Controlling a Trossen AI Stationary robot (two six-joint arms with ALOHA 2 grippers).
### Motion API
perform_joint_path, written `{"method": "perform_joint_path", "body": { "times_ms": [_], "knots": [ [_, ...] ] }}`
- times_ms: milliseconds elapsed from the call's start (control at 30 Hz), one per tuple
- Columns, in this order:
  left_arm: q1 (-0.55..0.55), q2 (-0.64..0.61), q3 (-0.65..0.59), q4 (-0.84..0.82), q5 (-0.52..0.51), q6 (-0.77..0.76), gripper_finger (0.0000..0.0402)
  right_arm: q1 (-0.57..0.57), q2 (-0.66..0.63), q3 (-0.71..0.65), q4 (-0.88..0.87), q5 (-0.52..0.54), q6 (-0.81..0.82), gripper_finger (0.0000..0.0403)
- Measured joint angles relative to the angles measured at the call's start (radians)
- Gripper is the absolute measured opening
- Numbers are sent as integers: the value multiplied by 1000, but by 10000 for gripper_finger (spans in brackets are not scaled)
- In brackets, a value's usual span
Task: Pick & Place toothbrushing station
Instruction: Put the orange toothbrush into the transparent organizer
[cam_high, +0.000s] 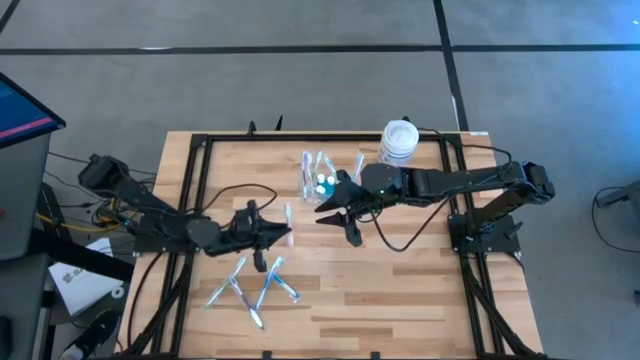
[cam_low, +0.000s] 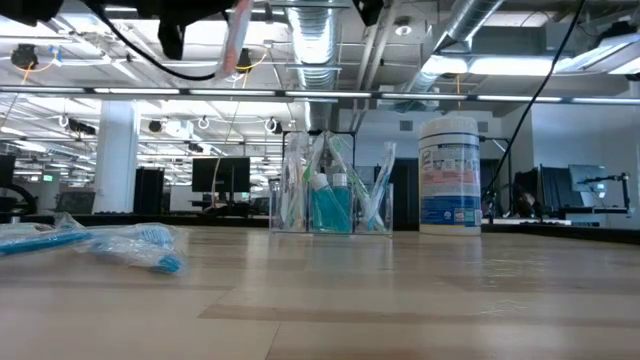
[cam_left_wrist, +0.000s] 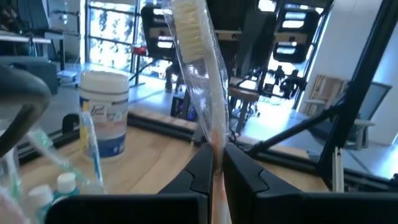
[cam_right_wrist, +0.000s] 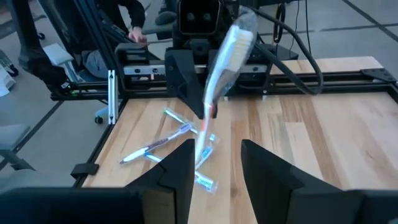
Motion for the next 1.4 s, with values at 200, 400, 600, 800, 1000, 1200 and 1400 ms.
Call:
{"method": "perform_joint_path", "body": {
  "times_ms": [200,400,600,800,1000,1200,1400],
  "knots": [
    [53,39,0,116,87,39,12,-1,0,0,6,0,0,122],
    [106,85,28,141,149,39,12,-1,0,0,40,0,-1,122],
    [137,161,107,146,188,97,12,-1,0,0,39,0,-12,122],
    [156,204,150,151,188,125,12,-1,0,0,45,0,-15,122],
    [175,238,158,166,188,134,12,-1,0,0,47,0,-15,122],
    [176,247,158,175,188,133,12,-1,1,0,53,1,-15,122],
    [175,247,158,182,188,133,12,-1,1,0,74,2,-15,113]
  ]
}}
